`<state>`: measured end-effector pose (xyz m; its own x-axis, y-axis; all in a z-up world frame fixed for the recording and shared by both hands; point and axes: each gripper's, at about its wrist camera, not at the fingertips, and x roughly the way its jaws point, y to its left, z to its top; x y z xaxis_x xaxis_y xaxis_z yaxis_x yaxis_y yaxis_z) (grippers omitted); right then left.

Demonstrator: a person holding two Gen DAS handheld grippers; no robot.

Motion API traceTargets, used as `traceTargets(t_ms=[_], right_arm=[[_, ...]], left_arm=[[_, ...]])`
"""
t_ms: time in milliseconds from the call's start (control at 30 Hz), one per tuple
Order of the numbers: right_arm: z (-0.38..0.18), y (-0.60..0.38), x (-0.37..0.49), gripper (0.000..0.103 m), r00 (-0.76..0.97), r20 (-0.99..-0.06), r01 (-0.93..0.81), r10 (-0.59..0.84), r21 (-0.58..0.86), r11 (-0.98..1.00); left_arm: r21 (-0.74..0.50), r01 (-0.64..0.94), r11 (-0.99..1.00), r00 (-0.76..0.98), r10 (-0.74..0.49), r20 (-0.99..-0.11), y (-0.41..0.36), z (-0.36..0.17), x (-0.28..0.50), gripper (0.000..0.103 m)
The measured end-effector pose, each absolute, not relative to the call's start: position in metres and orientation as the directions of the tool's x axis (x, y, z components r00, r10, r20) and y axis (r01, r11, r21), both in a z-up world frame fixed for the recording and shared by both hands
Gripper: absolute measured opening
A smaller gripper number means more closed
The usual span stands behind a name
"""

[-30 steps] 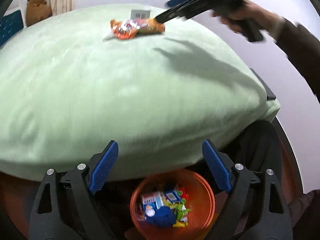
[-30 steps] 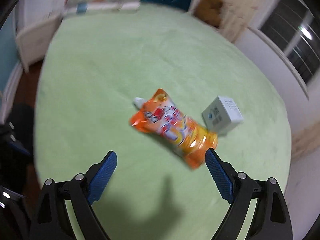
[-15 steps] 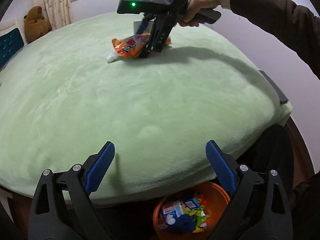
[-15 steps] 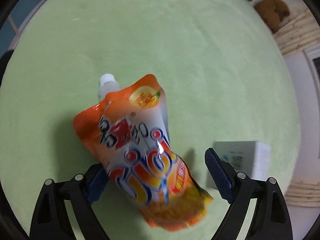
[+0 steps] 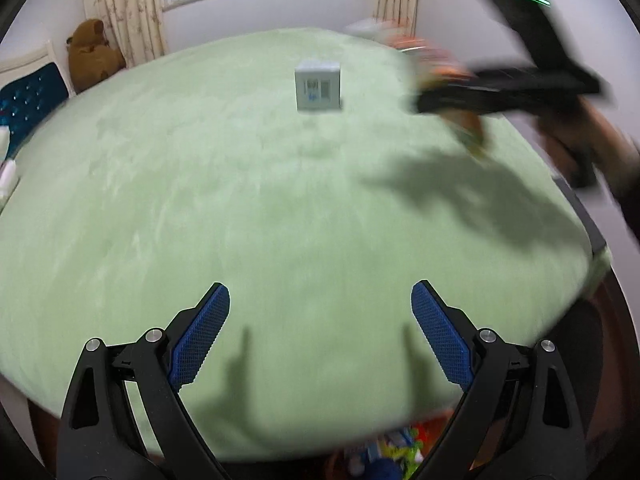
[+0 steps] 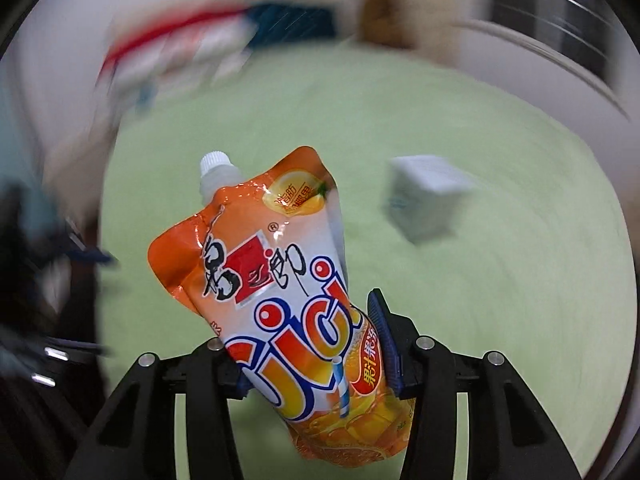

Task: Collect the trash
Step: 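Grasp the orange jelly pouch with the right tool while the left tool grasps the white box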

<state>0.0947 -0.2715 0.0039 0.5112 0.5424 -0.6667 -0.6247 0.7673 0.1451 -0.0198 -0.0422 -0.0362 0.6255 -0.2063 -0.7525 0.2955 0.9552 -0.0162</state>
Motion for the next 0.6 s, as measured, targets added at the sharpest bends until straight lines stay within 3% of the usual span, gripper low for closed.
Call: traceTargets(t_ms=[167, 267, 400, 600], right_arm=[[-0.003, -0.357, 0.004, 0.048, 0.698, -0.506, -0.408, 0.506, 0.299, 0.863], [-0.015, -0.380, -0.027, 0.048, 0.747, -0.468, -0.328, 0.473, 0.359, 0.874], [-0.024, -0.392, -0.050, 0.049, 0.798, -0.412, -0.281, 0.440, 0.392, 0.876], [-0.030, -0.381, -0.049, 0.049, 0.804, -0.358, -0.303, 0.476, 0.442, 0.844]], left_arm=[[-0.015, 0.315, 0.949, 0.670, -0.234, -0.704, -0.066, -0.030, 0.041, 0.090], [-0.049, 0.330, 0.943, 0.679, -0.273, -0.681, -0.080, -0.030, 0.081, 0.090], [-0.098, 0.338, 0.936, 0.655, -0.309, -0.690, -0.093, -0.033, 0.133, 0.090], [-0.039, 0.316, 0.948, 0.656, -0.248, -0.713, -0.108, -0.043, 0.190, 0.090]])
